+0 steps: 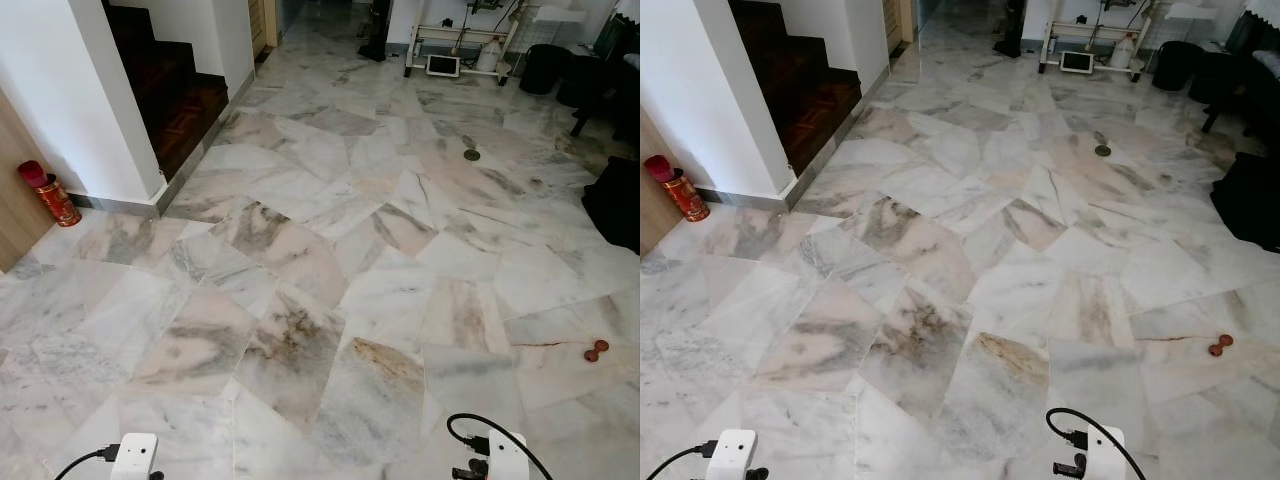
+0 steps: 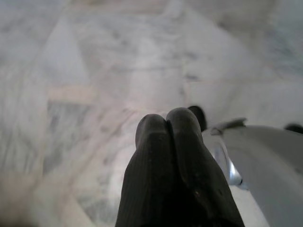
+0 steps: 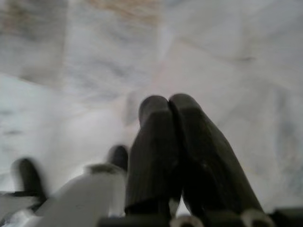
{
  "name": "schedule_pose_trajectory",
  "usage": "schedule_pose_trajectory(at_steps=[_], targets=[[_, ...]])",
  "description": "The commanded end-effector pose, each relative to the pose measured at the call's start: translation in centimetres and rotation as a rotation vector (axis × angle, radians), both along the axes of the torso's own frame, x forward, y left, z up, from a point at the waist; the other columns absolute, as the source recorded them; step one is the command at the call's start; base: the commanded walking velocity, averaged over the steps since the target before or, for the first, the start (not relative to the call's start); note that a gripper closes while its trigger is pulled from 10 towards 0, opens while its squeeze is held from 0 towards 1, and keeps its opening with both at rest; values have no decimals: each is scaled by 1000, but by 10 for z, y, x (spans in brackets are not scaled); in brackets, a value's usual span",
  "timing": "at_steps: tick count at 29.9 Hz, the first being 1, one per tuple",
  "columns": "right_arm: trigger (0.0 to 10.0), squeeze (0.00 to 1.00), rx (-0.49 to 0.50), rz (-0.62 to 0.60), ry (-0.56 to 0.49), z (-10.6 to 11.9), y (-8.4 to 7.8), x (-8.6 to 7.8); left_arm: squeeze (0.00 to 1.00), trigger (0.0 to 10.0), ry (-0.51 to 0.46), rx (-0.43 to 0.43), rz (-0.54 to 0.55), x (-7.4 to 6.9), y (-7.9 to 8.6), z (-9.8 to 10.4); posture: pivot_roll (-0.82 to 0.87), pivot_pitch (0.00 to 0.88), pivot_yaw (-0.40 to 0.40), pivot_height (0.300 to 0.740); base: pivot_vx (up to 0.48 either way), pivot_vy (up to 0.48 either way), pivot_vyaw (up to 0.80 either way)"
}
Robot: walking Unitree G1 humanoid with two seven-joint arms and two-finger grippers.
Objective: Setting the table
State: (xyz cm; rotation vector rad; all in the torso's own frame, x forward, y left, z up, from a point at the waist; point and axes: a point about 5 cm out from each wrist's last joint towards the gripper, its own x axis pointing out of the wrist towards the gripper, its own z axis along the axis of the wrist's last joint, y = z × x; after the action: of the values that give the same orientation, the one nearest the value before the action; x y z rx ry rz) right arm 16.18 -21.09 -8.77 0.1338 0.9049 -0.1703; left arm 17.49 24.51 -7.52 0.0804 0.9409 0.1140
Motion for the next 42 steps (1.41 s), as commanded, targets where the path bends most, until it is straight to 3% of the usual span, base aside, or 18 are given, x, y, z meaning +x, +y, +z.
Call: schedule_pose_trajectory(at_steps=[1, 26, 42], targets=[[10000, 0, 88, 66, -43, 4, 29, 18, 0, 10000, -25, -51, 2, 20, -31, 1, -45, 2, -20, 740, 0, 0, 0], [10000, 0, 82, 56, -49, 5, 24, 20, 0, 10000, -37, -56, 35, 20, -34, 1, -27, 14, -41, 740, 0, 0, 0], [10000, 0, 78, 67, -22, 4, 25, 19, 0, 10000, -41, -62, 55, 21, -35, 1, -17, 27, -44, 740, 0, 0, -763]])
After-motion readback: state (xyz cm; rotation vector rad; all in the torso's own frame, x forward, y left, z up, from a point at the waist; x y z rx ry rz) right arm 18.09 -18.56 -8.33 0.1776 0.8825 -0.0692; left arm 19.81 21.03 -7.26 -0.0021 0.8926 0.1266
